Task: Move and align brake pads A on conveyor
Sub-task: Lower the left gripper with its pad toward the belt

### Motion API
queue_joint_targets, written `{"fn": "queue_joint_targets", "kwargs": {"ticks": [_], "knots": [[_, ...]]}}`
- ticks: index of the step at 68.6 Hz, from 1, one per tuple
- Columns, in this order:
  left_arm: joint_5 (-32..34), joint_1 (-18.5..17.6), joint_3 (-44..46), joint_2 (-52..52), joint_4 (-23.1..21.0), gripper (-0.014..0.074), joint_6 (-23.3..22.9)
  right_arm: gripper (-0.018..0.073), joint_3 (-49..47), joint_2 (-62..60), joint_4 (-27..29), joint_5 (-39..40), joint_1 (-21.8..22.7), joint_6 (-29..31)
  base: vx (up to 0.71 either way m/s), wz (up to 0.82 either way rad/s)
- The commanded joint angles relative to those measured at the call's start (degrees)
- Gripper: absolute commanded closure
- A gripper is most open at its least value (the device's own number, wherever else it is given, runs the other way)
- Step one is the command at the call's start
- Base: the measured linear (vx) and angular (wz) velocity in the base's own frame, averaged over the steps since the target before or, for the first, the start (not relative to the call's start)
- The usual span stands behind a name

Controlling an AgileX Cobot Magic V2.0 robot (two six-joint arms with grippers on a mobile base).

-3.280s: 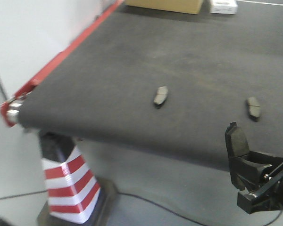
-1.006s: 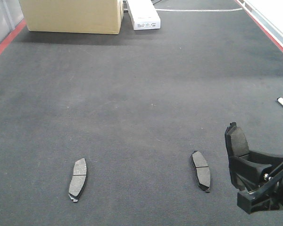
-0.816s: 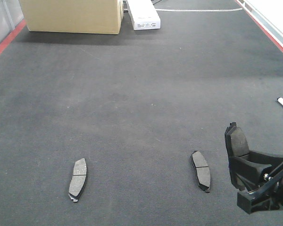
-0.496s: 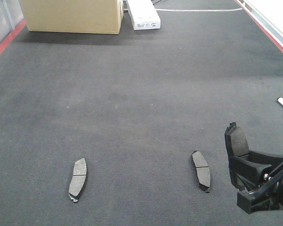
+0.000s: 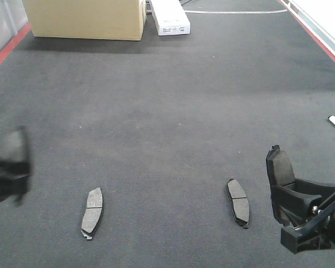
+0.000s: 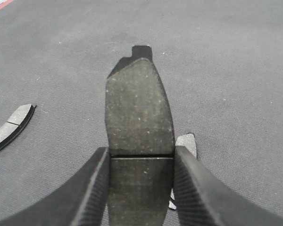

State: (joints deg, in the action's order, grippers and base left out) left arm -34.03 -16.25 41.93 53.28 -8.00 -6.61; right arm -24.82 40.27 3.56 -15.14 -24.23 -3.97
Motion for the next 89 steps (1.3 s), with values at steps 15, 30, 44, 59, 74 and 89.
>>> {"fn": "queue_joint_targets", "kwargs": {"ticks": [15,30,44,59,74,89], "knots": [[7.20,-7.51,11.97,17.99,-8.58,0.0492,7.01,0.0531,-1.85,-0.21,-0.18,5.21,0.19,0.41,0.00,0.00],[10.73,-13.90,18.16,31.19,-8.68,0.0485,0.12,0.0531,-1.85,-0.21,-0.18,5.21,0.19,0.41,0.00,0.00],[12.73,-16.43,19.93,40.35,-8.46,0.0439,-9.67,0.0531,-1.85,-0.21,-0.18,5.21,0.19,0.41,0.00,0.00],[15.68,-16.36,19.93,46.56,-11.91,0.0409,-9.67,0.0531,-1.85,-0.21,-0.18,5.21,0.19,0.41,0.00,0.00],[15.39,-16.36,19.84,49.49,-17.03,0.0399,-9.56,0.0531,-1.85,-0.21,-0.18,5.21,0.19,0.41,0.00,0.00],[14.59,-16.36,19.80,49.93,-17.00,0.0381,-9.56,0.0531,-1.85,-0.21,-0.18,5.21,0.19,0.41,0.00,0.00]]}}
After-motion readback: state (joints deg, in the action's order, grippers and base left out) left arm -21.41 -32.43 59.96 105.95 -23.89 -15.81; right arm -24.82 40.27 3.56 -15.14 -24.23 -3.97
